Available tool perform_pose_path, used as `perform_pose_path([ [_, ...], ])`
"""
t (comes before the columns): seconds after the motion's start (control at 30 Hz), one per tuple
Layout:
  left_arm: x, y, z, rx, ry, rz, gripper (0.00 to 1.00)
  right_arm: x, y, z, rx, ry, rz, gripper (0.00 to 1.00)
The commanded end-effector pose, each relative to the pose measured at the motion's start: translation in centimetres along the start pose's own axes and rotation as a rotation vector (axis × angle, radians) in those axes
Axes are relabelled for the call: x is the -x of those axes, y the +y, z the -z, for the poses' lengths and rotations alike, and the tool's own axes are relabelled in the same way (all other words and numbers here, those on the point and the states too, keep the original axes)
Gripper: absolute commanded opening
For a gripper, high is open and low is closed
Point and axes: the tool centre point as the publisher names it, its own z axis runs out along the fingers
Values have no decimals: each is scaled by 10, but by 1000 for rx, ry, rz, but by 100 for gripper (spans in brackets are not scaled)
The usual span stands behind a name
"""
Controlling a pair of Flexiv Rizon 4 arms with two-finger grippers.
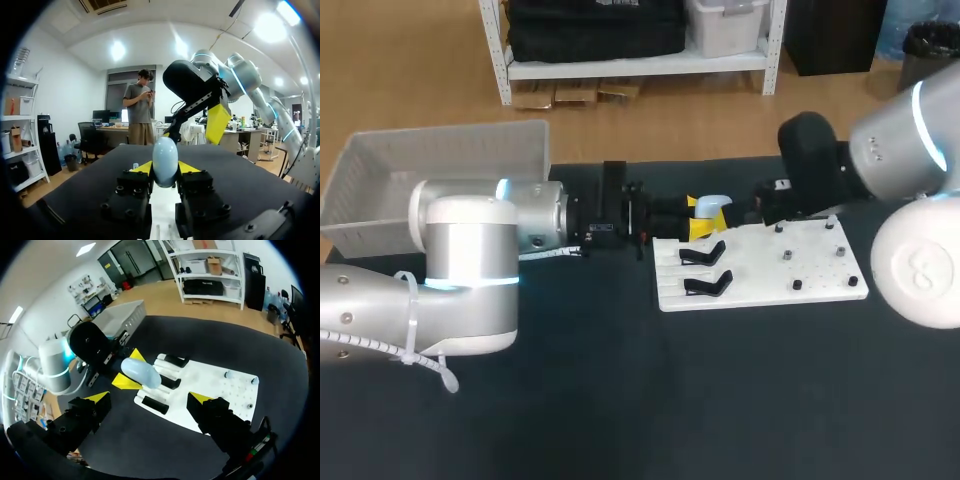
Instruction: Pick up each earbud case from the left stands, insert the matching earbuds, close the lid, and place the case in the box.
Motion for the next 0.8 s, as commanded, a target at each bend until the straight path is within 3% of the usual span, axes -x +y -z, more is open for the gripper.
perform_pose_path([
  [0.03, -1, -2, 0, 7, -4, -4, 0, 3, 1, -4, -11, 7, -4, 100],
  [0.8, -1, -2, 0, 7, -4, -4, 0, 6, -12, -16, -41, 3, -48, 100],
])
